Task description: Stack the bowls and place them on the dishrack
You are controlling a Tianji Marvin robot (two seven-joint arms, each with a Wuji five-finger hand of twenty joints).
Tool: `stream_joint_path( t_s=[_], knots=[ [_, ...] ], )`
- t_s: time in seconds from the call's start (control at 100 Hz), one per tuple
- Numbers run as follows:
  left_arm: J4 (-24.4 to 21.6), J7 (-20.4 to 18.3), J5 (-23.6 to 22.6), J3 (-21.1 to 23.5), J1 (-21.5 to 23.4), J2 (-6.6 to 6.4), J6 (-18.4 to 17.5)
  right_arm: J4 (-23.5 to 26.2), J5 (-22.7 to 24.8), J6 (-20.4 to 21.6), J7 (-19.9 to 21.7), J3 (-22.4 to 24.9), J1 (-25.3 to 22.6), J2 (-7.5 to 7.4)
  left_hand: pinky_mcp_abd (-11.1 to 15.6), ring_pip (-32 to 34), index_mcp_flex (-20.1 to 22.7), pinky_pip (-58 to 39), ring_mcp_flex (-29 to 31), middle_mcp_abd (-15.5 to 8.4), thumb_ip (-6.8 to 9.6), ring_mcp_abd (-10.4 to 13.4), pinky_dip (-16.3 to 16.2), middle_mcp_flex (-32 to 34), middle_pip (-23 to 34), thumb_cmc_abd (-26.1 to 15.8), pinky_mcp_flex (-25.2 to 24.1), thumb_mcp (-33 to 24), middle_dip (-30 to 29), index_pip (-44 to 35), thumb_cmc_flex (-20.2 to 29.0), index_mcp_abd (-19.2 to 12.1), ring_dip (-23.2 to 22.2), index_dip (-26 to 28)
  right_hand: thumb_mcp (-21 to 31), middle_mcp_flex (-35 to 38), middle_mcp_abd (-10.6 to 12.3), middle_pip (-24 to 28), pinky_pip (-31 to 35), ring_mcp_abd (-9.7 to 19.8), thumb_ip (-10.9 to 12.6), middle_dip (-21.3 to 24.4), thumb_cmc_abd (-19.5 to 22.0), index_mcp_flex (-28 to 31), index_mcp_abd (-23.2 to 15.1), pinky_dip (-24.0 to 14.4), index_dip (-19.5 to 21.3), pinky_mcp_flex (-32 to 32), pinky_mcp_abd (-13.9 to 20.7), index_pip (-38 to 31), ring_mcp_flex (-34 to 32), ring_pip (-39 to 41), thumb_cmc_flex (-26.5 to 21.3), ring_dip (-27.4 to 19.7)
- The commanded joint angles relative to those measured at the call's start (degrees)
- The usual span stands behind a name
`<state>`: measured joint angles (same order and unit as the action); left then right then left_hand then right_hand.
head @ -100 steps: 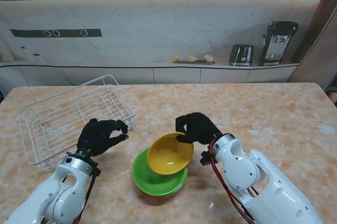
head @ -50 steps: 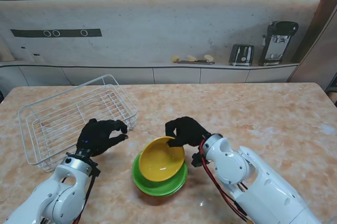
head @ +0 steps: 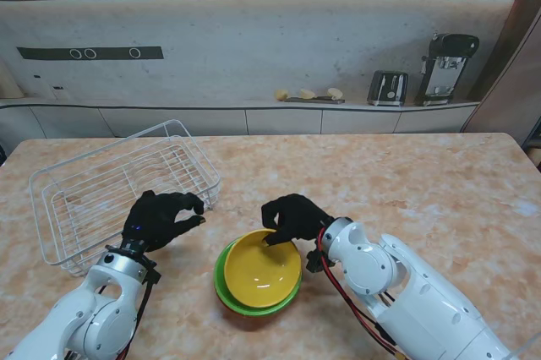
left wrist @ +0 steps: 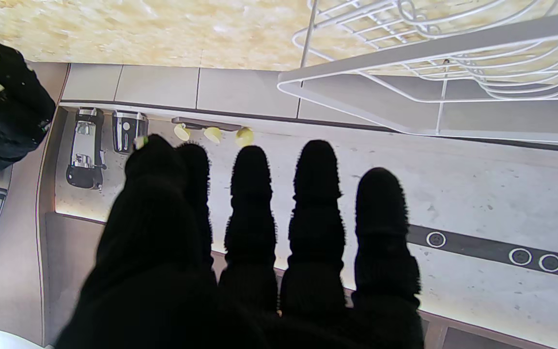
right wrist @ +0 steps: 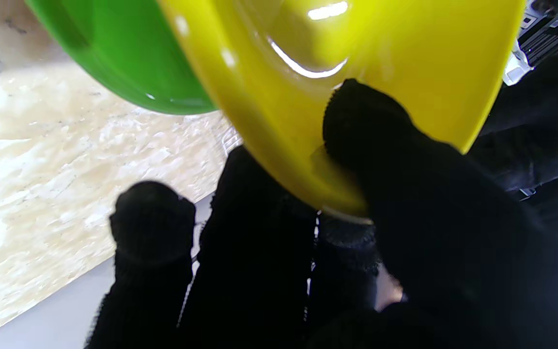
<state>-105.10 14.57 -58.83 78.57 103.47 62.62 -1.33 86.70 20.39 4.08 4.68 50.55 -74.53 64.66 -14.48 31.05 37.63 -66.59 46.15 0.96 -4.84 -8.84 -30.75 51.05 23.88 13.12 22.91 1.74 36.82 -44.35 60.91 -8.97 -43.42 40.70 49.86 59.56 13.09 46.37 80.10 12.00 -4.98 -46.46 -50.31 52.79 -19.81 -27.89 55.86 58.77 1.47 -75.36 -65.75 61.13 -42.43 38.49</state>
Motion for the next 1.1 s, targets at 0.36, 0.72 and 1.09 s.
stream_joint_path(
  t_s=[0.36,0.72,1.09],
  knots=[
    [-0.47,-0.62,-0.12,0.06,0.48,0.15,-0.15,-0.87,1.36,2.72,1.67,-1.08,0.41,-0.22,-1.13,-0.03,0.98,0.09,-0.23,0.10,-0.54,-0.85,-0.50,1.01,-0.51,-2.36,-0.46,0.78,-0.59,0.37,0.25,-0.89,0.45,-0.31,5.19,-5.62,-0.79,-12.54,-8.36,-4.65,0.67,8.12,6.52,-6.89,-5.81,6.04,-27.56,-16.25,-5.86,19.63,10.77,-19.45,3.38,-8.37],
    [-0.33,-0.50,-0.09,0.02,0.37,0.16,-0.22,-0.94,3.90,4.10,-0.10,-0.88,0.24,-0.18,-1.16,-0.01,1.01,0.09,-0.21,0.05,-0.53,-0.85,-0.50,1.03,-0.50,-2.38,-0.50,0.75,-0.59,0.37,0.28,-0.79,0.44,-0.32,0.52,-13.97,-0.98,-16.20,-14.63,-7.09,3.41,20.26,10.50,-14.93,-1.64,5.91,-32.41,-30.88,-11.20,27.22,20.13,-31.74,13.05,-14.56],
    [-0.47,-0.66,0.03,-0.10,0.41,0.15,-0.48,1.28,8.87,4.37,-3.96,1.62,-2.11,-0.17,-1.13,-0.09,0.82,0.05,-0.24,0.12,-0.52,-0.73,-0.51,0.92,-0.57,-2.34,-0.43,0.74,-0.61,0.54,0.31,-0.85,0.50,-0.43,-4.62,-19.05,-1.74,-21.01,-19.55,-9.15,8.30,23.78,18.64,-16.35,1.24,5.89,-25.49,-39.26,-12.42,38.73,26.62,-38.13,25.76,-16.86]
  ],
)
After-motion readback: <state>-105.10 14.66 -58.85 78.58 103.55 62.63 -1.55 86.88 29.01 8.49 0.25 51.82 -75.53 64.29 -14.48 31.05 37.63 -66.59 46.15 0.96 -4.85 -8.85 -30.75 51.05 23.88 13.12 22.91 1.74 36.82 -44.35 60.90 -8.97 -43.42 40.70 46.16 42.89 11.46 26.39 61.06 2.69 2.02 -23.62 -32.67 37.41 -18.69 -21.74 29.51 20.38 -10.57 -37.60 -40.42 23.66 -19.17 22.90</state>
